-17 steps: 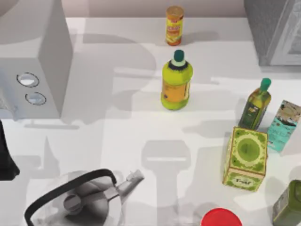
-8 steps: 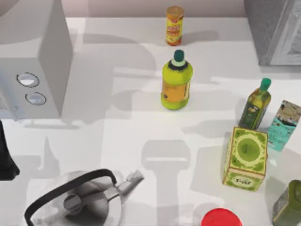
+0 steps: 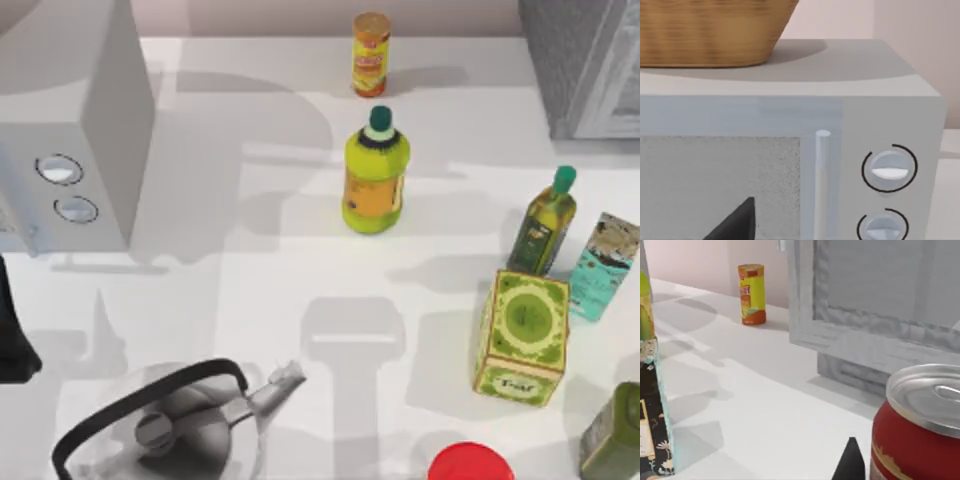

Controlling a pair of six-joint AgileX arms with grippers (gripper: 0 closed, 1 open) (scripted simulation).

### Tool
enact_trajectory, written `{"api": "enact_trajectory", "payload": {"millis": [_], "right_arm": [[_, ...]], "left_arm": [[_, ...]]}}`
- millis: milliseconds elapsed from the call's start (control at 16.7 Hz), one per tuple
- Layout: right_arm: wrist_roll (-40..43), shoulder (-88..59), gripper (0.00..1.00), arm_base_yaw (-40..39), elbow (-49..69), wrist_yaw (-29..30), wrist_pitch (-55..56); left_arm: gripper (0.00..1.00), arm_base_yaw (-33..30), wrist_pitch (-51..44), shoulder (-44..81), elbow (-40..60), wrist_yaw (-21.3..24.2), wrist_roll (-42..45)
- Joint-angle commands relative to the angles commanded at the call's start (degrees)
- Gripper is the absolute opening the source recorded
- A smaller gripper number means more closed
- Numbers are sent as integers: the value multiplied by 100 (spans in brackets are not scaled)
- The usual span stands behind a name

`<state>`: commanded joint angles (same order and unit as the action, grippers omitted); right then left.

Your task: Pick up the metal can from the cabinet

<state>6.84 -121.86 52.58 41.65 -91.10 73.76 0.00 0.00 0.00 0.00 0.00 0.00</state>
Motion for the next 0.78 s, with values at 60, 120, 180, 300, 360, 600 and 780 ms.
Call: {"api": "enact_trajectory", "payload": {"millis": [60,120,180,300,360,600,780], "right_arm": [[21,-300,0,107,85,-236,166],[39,-541,0,195,155,-431,303],[52,-721,0,261,208,-580,408],[66,-902,0,328,262,-733,516],[66,-902,0,328,262,-733,516],[5,-1121,0,275,784,40,-250],[191,-1029,0,189,663,-42,-183]], "left_arm": [[100,0,0,0,0,0,0],[100,0,0,0,0,0,0],[100,0,0,0,0,0,0],[100,0,0,0,0,0,0],[100,0,0,0,0,0,0],[100,0,0,0,0,0,0],[100,0,0,0,0,0,0]]}}
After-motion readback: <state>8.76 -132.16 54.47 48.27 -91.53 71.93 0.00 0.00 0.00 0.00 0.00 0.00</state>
